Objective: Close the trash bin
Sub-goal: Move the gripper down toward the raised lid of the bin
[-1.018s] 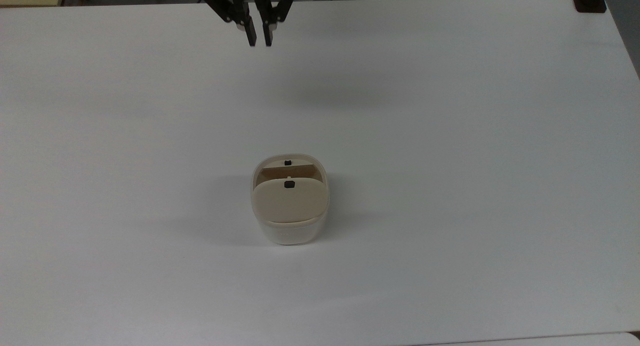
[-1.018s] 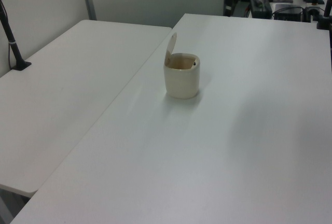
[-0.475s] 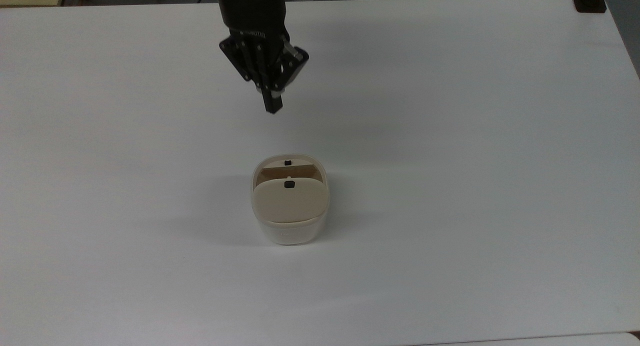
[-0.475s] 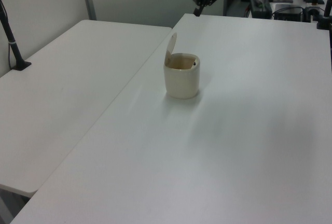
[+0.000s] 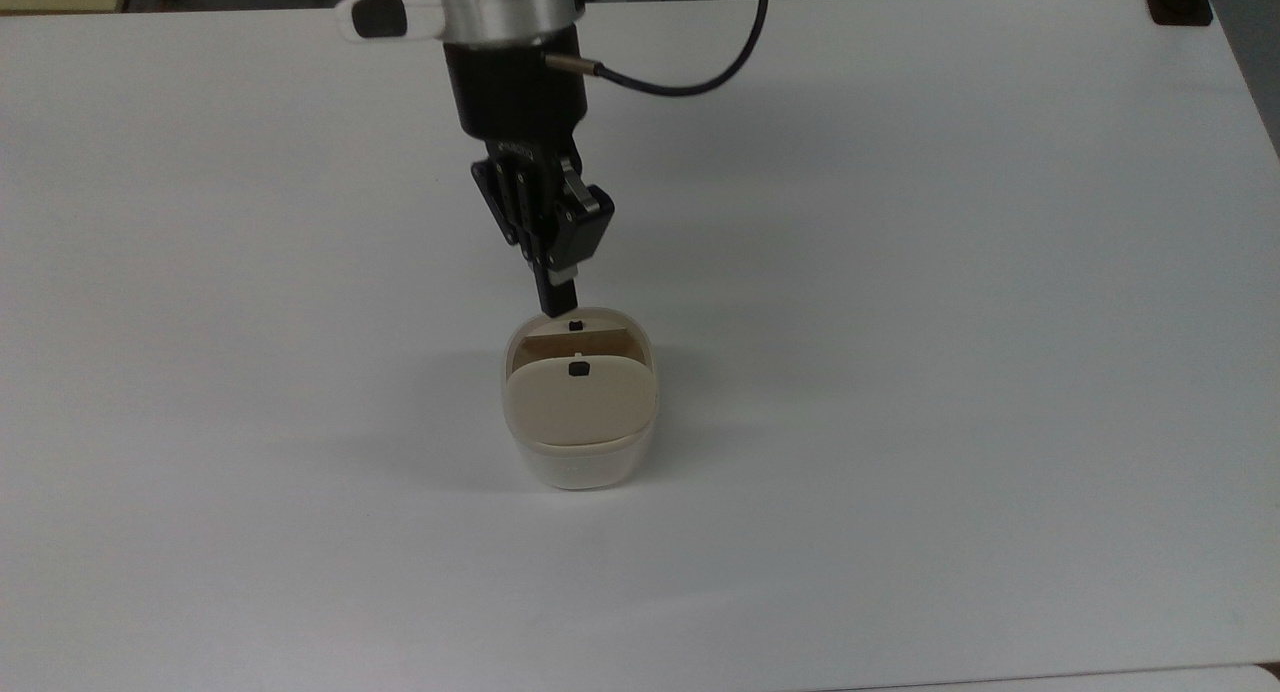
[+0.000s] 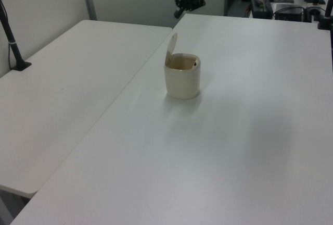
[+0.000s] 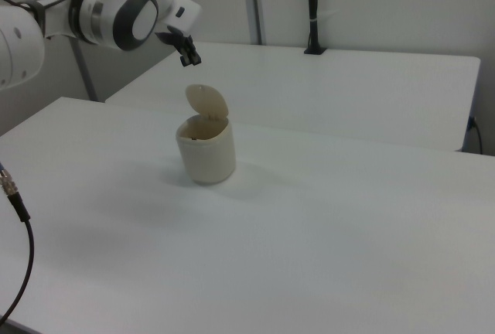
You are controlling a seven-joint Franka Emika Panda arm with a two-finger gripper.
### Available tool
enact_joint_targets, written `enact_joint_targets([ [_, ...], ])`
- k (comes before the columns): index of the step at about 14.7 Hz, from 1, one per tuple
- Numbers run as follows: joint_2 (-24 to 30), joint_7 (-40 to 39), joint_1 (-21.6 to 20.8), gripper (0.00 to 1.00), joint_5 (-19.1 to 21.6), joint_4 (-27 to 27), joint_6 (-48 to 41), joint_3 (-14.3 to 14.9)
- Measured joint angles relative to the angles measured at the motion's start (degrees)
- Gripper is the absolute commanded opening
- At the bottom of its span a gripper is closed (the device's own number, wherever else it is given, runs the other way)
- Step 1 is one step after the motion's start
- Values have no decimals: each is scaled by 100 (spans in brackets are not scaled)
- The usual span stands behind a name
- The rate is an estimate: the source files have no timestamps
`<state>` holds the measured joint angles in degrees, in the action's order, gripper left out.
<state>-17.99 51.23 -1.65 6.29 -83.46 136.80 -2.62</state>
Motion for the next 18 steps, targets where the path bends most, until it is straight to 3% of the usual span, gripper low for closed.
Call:
enact_joint_targets([
  [10, -701, 573, -236, 0, -4, 21, 821, 178],
  [18, -637, 573, -242, 0, -244, 22, 823, 179],
])
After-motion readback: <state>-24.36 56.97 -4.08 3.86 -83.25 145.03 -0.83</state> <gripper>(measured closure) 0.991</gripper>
